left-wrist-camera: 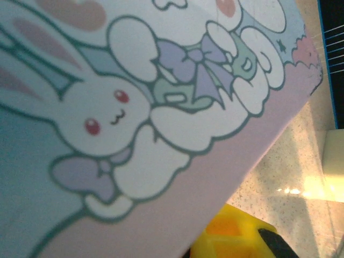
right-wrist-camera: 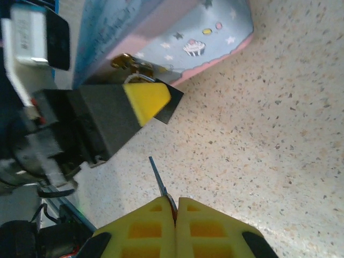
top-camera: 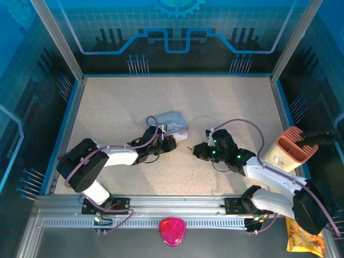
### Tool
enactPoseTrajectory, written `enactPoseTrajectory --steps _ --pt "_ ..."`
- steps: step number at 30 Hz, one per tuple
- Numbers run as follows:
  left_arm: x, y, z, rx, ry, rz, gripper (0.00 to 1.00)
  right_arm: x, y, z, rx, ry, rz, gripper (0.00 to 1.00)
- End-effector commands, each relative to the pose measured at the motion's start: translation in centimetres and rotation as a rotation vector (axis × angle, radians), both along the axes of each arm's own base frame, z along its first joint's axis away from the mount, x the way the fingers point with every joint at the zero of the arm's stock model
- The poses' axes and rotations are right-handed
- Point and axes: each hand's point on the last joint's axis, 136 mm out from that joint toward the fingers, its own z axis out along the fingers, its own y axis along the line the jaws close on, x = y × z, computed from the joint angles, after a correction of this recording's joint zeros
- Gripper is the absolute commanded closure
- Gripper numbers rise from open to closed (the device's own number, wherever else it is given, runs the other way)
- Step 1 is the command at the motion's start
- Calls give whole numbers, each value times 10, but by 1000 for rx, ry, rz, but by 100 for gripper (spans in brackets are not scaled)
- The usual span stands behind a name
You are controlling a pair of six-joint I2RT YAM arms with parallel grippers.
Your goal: Unlock the padlock with the key
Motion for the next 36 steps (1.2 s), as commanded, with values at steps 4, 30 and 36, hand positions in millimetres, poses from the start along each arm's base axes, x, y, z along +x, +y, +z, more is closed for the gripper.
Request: enactPoseTrajectory --steps 4,30,36 --pt "7 -11 53 -153 -45 -17 100 11 20 5 132 -40 34 100" --pt "2 -11 68 -345 -1 -7 100 46 31 -9 228 -15 89 100" --pt "3 -12 73 -362 -8 -22 100 41 28 -12 226 -8 121 100"
